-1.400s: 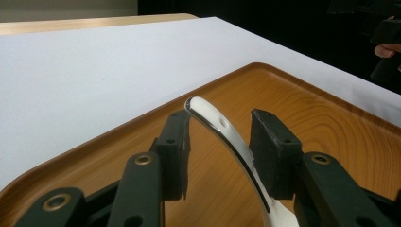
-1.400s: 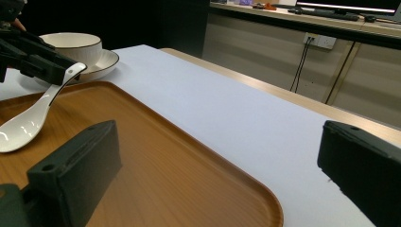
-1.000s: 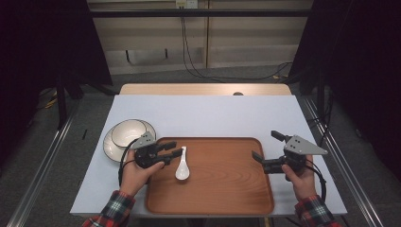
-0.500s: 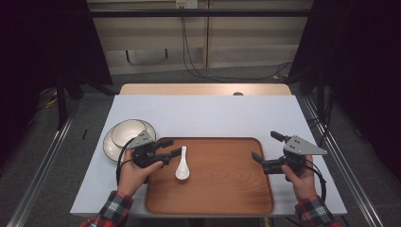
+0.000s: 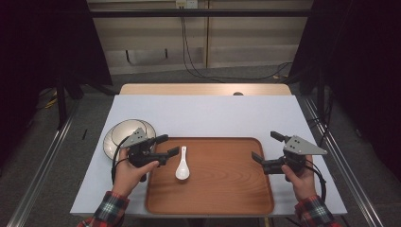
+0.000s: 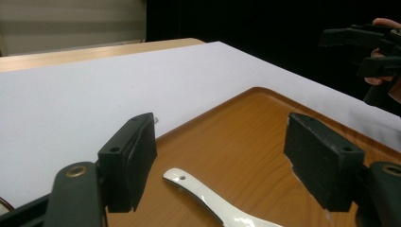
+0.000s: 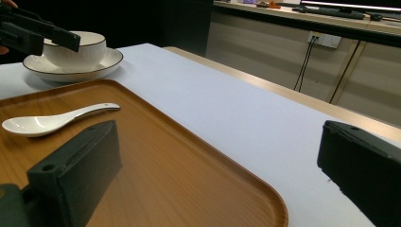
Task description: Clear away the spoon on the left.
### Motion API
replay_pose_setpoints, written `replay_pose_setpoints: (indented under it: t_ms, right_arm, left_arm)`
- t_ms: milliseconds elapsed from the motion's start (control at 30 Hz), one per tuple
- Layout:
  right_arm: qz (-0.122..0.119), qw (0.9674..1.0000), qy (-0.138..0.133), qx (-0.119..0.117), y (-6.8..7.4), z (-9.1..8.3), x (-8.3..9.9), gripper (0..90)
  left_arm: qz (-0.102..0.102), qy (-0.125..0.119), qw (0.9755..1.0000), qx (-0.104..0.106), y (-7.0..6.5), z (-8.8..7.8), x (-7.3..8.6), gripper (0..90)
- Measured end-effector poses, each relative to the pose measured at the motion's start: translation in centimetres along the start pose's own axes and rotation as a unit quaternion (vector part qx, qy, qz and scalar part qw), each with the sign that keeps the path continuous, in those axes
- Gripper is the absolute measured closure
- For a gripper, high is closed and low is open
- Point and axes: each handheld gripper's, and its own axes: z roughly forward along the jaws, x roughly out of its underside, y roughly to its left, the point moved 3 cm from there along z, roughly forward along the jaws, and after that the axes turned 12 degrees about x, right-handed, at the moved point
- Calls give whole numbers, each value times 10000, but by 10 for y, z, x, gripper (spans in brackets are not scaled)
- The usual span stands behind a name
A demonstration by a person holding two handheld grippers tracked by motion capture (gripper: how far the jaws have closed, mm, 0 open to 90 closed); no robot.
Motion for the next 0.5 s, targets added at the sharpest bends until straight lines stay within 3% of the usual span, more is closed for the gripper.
replay_pose_setpoints:
  t_ms: [200,300,333,500]
  right_arm:
    - [-12,10000,6,26,-1,0,0,0]
    - [0,10000,22,14,0,0,0,0]
    - [-1,10000,38,23,0,0,1,0]
    - [-2,10000,22,-24,0,1,1,0]
  left_arm:
    - [95,-84,9999,-34,0,-6,-5,216]
    - [118,-153,9998,81,0,-8,-7,195]
    - [109,-146,9998,-17,0,-9,-8,187]
    - [142,-156,9998,-6,2,-14,-10,169]
